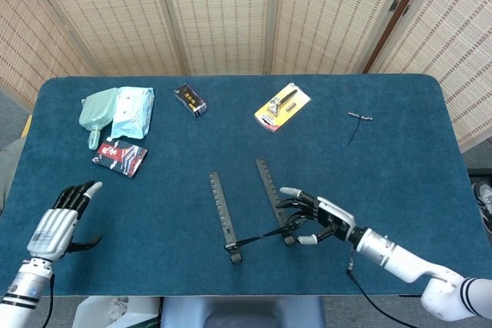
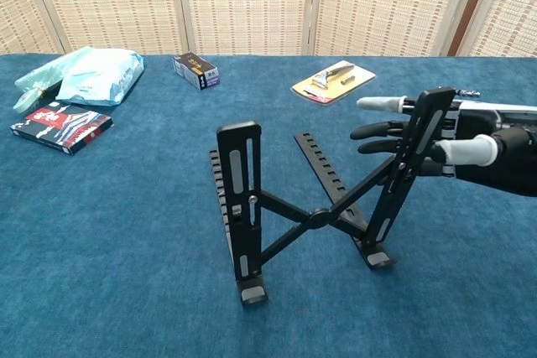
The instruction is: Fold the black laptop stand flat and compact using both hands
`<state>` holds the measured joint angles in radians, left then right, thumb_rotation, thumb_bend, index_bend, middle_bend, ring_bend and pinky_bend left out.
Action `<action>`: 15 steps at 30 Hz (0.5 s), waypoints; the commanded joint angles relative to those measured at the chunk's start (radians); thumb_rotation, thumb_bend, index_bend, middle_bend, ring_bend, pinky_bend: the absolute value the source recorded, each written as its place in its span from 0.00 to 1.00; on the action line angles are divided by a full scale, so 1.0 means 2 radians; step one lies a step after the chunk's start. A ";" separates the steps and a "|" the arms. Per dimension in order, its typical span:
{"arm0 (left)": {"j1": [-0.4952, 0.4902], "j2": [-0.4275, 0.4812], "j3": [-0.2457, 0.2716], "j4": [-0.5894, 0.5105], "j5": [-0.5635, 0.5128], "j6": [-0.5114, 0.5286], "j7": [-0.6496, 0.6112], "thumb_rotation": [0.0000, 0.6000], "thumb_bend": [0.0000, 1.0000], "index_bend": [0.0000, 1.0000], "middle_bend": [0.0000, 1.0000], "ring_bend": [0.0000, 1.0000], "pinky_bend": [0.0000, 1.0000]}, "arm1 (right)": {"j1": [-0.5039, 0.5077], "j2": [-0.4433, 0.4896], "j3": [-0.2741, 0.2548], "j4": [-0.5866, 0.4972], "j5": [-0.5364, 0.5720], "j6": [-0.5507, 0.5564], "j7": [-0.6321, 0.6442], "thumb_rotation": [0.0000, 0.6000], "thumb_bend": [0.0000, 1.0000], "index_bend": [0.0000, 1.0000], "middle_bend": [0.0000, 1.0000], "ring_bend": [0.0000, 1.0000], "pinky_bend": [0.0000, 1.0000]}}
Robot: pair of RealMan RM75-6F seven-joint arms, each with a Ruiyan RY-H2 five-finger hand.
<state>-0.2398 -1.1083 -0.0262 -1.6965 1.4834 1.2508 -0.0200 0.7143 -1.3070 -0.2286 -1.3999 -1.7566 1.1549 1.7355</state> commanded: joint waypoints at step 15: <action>-0.097 0.015 0.037 0.004 0.117 -0.107 -0.177 1.00 0.17 0.00 0.06 0.06 0.00 | -0.012 0.110 0.041 -0.076 0.009 0.075 -0.072 1.00 0.02 0.12 0.26 0.15 0.32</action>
<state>-0.4034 -1.0685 0.0308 -1.7039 1.6781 1.0611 -0.3697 0.6946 -1.1041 -0.1572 -1.5364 -1.7492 1.2982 1.6014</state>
